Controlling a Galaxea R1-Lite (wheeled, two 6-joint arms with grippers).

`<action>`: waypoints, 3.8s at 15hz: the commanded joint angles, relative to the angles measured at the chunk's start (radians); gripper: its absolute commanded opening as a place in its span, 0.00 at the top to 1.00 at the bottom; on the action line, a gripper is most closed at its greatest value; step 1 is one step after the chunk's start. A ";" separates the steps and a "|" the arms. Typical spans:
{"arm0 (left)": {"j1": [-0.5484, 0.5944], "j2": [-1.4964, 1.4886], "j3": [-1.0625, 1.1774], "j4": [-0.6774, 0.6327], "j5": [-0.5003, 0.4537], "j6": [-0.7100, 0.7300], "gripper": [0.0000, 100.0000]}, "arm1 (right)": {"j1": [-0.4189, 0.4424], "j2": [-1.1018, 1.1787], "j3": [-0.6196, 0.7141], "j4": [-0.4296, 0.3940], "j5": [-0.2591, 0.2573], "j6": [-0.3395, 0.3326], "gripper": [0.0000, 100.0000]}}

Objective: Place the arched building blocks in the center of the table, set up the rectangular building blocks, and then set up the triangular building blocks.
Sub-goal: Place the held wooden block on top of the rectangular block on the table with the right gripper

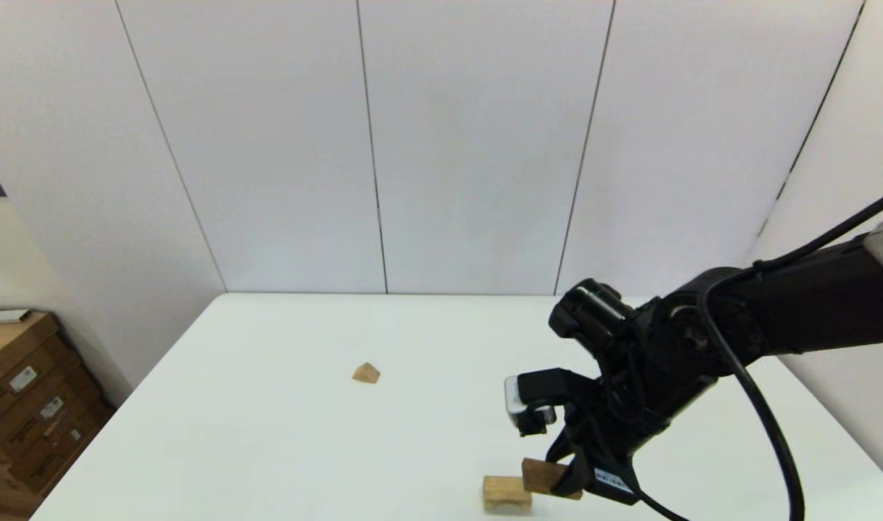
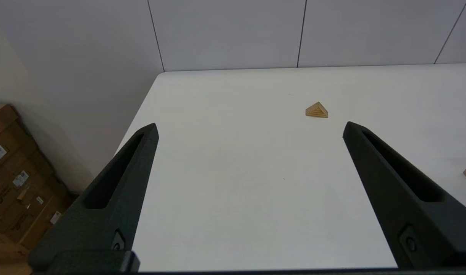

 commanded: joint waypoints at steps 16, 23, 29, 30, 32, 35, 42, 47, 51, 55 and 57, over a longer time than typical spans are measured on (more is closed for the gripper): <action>0.000 0.001 0.000 0.000 0.000 0.000 0.00 | 0.066 0.250 -0.141 -0.048 0.028 0.018 1.00; 0.000 0.001 0.000 0.000 0.000 0.000 0.00 | 0.041 0.260 -0.152 -0.050 0.014 0.011 1.00; 0.000 0.001 0.000 0.000 0.000 0.000 0.00 | 0.044 0.259 -0.150 -0.050 -0.045 0.007 1.00; 0.000 0.001 0.000 0.000 0.000 0.000 0.00 | 0.047 0.259 -0.149 -0.050 -0.041 0.007 1.00; 0.000 0.001 0.000 0.000 0.000 0.000 0.00 | 0.055 0.259 -0.147 -0.050 -0.041 0.008 1.00; 0.000 0.001 0.000 0.000 0.000 0.000 0.00 | 0.060 0.262 -0.141 -0.050 -0.041 0.008 1.00; 0.000 0.001 0.000 0.000 0.000 0.000 0.00 | 0.066 0.283 -0.149 -0.053 -0.038 0.011 1.00; 0.000 0.001 0.000 0.000 0.000 0.000 0.00 | 0.060 0.294 -0.146 -0.116 -0.038 0.016 1.00; 0.000 0.001 0.000 0.000 0.000 0.000 0.00 | 0.050 0.282 -0.143 -0.113 -0.037 0.014 1.00; 0.000 0.001 0.000 0.000 0.000 0.000 0.00 | 0.049 0.253 -0.124 -0.111 -0.037 0.013 1.00; 0.000 0.001 0.000 0.000 0.000 0.000 0.00 | 0.050 0.240 -0.109 -0.111 -0.037 0.013 1.00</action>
